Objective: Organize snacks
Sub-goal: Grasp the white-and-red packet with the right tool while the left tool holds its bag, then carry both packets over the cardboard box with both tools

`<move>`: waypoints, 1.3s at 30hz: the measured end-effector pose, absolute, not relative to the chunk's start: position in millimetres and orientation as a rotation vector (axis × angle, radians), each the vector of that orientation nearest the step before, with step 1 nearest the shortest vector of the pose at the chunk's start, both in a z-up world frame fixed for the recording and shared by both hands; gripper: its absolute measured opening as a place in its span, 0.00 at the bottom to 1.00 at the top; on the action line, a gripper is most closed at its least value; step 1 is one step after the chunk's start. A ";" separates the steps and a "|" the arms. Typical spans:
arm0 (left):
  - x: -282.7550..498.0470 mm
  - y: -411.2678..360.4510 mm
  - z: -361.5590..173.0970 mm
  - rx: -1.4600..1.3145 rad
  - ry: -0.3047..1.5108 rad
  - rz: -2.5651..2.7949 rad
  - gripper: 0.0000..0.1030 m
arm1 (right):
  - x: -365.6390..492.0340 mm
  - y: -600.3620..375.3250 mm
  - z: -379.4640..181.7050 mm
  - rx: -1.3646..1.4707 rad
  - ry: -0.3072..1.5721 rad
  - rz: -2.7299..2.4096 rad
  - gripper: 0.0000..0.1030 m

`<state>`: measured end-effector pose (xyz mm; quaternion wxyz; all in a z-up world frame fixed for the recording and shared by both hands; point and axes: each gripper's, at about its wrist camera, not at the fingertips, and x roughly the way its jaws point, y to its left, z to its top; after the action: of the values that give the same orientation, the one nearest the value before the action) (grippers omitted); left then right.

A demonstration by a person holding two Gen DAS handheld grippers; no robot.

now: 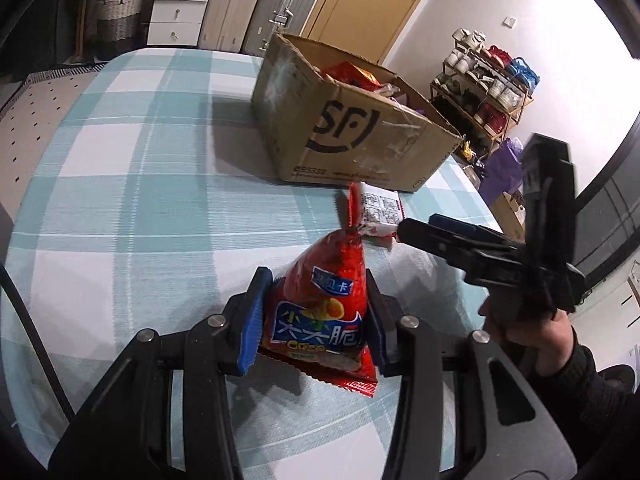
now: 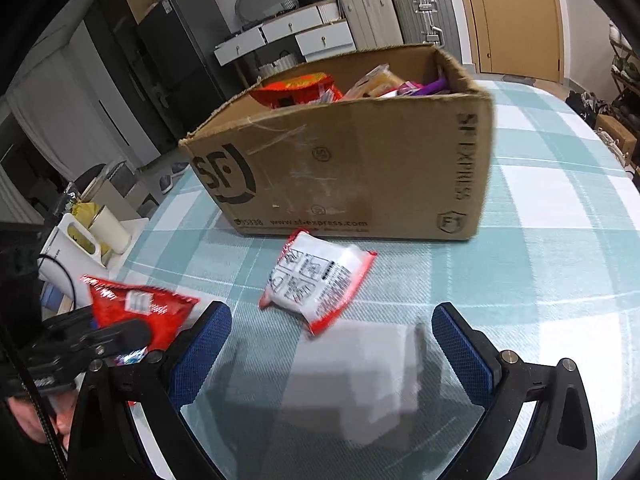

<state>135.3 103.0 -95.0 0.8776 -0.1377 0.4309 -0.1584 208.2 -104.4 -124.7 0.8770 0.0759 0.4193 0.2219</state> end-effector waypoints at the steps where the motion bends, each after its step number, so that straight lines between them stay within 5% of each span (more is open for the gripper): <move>1: 133.1 107.5 -93.8 -0.291 0.896 -0.329 0.39 | 211.2 -101.7 -125.7 0.155 0.879 0.460 0.99; 15: 111.7 141.5 -80.3 -0.354 0.864 -0.311 0.39 | 236.3 -62.2 -131.5 0.156 0.884 0.382 0.98; 23: 101.8 146.0 -72.7 -0.360 0.842 -0.313 0.39 | 235.9 -46.9 -131.9 0.050 0.884 0.359 0.51; 39: 89.0 136.0 -58.5 -0.334 0.822 -0.309 0.39 | 203.6 -60.2 -112.2 0.080 0.841 0.454 0.46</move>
<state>89.0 136.0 -58.5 0.8916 -0.1611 0.3961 -0.1486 203.6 -60.2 -112.2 0.8873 0.0383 0.4045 0.2182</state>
